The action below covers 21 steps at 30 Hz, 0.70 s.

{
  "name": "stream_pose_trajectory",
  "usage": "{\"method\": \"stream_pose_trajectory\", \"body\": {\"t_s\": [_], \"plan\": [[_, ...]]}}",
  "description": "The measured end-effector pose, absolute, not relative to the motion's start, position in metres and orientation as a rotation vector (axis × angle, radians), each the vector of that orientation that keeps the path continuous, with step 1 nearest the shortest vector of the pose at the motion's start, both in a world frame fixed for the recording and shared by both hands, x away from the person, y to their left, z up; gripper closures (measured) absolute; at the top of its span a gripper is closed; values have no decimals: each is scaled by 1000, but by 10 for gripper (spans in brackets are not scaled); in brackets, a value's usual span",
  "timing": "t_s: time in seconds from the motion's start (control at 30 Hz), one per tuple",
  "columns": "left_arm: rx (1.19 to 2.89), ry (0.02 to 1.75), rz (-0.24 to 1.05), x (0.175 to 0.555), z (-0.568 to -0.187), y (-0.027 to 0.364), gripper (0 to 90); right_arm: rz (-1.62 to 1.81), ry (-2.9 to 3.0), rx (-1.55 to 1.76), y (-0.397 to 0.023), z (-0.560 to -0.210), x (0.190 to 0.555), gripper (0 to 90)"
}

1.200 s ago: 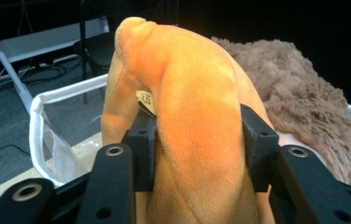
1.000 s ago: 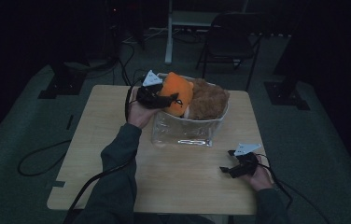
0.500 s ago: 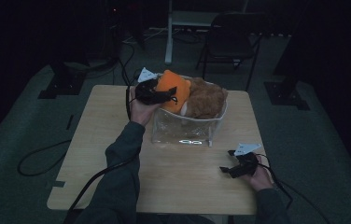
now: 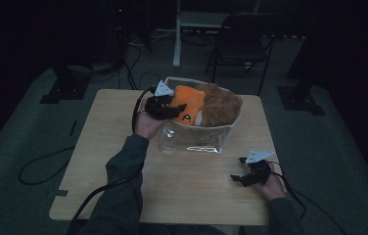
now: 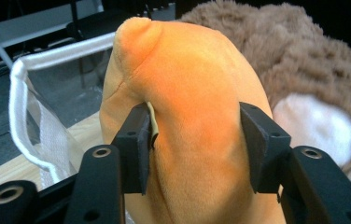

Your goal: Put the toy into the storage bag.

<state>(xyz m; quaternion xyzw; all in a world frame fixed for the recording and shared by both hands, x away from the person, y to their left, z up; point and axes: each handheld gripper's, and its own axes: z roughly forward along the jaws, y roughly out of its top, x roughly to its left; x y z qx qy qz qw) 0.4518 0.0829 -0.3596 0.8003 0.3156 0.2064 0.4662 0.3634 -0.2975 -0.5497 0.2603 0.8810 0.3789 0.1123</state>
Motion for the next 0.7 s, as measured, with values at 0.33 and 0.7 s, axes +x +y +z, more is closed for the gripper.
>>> {"method": "stream_pose_trajectory", "body": {"t_s": [0.33, 0.7], "plan": [[1869, 839, 537, 455, -359, 93, 295, 1112, 2586, 766, -297, -550, 363, 126], [1867, 850, 522, 473, -355, 92, 487, 1111, 2587, 768, -297, -550, 363, 126]]}}
